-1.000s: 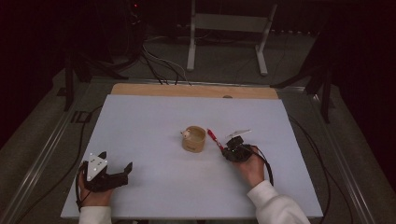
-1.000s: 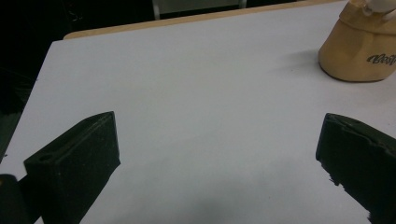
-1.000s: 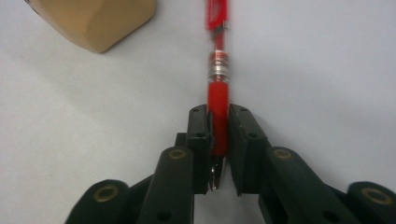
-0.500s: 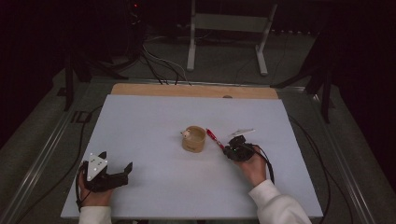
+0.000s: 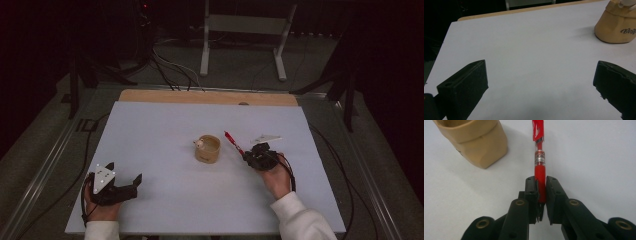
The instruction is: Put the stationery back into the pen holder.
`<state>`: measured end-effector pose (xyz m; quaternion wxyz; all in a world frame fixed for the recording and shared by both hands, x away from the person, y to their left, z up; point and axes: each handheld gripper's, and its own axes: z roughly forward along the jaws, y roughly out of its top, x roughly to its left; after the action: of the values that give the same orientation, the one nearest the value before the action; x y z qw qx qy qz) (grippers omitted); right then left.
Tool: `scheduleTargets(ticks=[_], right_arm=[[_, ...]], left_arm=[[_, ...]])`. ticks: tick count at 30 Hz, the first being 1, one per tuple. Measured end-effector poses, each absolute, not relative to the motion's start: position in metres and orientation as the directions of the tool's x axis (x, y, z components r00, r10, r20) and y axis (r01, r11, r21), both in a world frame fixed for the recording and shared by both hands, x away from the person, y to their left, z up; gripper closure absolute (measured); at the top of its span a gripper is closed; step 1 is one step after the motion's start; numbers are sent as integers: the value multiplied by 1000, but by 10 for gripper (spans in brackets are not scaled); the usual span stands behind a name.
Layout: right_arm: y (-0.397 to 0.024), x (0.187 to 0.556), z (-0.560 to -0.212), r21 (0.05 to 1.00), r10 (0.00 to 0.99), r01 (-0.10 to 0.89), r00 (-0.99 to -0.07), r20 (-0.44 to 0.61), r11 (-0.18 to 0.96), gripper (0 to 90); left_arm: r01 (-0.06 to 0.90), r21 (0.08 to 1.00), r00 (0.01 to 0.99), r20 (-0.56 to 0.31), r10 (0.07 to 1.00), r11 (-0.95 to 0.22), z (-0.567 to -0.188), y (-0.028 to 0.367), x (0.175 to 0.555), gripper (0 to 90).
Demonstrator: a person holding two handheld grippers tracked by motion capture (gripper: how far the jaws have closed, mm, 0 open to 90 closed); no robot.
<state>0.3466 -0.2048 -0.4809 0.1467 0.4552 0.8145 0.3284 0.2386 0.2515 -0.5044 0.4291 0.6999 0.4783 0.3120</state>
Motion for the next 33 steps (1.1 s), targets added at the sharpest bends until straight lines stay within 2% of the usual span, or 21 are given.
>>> scheduleTargets(ticks=[14, 33], right_arm=[[-209, 340, -458, 708, 830, 604, -556, 46, 366, 816], [-192, 323, -424, 738, 761, 521, -648, 16, 429, 816]], left_arm=[[403, 899, 348, 27, 937, -175, -505, 251, 239, 1], [403, 899, 346, 27, 938, -174, -504, 252, 239, 1]])
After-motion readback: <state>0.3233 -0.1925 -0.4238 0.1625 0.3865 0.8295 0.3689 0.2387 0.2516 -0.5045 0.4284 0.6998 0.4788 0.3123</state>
